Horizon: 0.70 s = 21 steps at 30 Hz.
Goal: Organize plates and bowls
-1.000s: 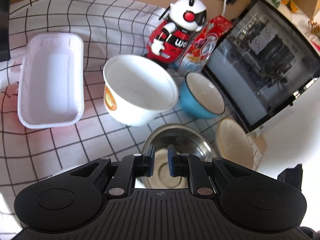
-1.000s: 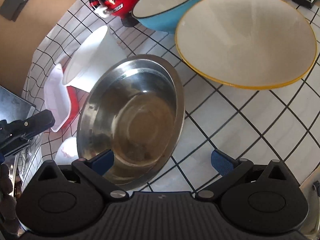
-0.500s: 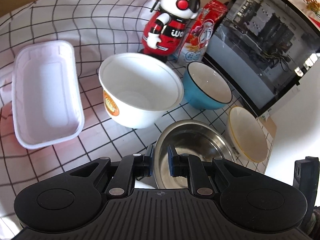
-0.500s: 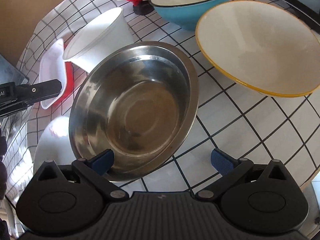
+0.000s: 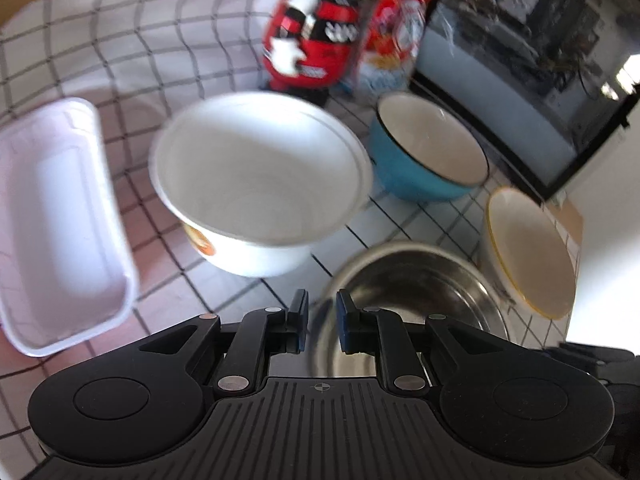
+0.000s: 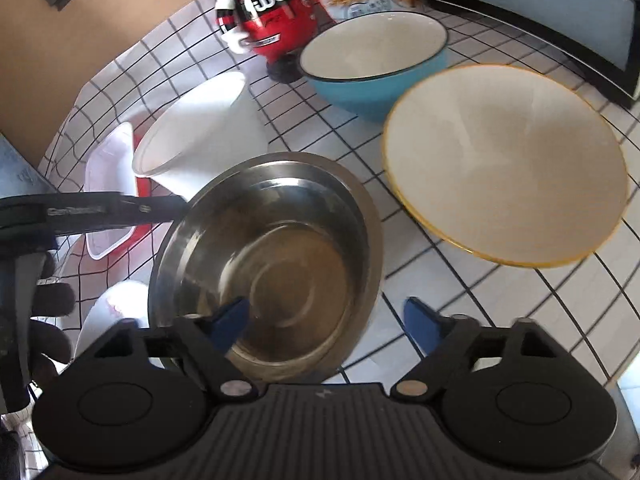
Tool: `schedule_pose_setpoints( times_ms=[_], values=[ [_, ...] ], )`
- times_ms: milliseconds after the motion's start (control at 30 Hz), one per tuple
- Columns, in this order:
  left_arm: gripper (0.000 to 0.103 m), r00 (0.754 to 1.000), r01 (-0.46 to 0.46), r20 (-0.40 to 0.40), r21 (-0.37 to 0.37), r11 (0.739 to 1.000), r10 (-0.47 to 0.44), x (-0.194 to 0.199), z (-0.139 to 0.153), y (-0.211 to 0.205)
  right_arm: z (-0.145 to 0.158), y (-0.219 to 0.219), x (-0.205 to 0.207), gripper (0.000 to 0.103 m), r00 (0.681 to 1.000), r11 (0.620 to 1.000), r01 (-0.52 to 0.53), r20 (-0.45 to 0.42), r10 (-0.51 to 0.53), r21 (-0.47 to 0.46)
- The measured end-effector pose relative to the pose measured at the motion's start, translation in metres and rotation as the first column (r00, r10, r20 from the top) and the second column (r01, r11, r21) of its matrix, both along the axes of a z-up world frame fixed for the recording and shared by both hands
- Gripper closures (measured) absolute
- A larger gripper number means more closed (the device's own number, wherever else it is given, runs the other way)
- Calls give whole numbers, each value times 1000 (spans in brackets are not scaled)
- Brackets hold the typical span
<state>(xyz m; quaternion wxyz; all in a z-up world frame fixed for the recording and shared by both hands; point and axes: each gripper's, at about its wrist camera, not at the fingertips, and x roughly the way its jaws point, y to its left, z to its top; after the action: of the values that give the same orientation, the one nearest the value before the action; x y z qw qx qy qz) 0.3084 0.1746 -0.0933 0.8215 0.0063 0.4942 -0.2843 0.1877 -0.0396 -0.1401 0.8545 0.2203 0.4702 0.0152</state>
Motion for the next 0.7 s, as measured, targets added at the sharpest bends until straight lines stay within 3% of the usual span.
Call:
schedule_pose_setpoints(
  times_ms=[100,367,433,567,700],
  values=[
    [73,999,14,-29,20,1000,-13,2,-10,-9,-5,4,10,46,999,1000,-20,-25,20,0],
    [66,997,-5,-82,38,999,8,11,-25,-20,-7,7,26,50,997,997,-73,-26,72,-31],
    [66,995,-39,-90,44,998,43,7,-16,-18,1,7,24,51,997,996,-82,-19,81,-29],
    [65,993,-116,-8,2,993,116,-14,29,7,33,14,17,51,986,988,-148,74,152,-54],
    [65,967,-249,41,-15,968,250,-40,61,52,59,38,21,51,943,954,-296,145,299,-46]
  ],
)
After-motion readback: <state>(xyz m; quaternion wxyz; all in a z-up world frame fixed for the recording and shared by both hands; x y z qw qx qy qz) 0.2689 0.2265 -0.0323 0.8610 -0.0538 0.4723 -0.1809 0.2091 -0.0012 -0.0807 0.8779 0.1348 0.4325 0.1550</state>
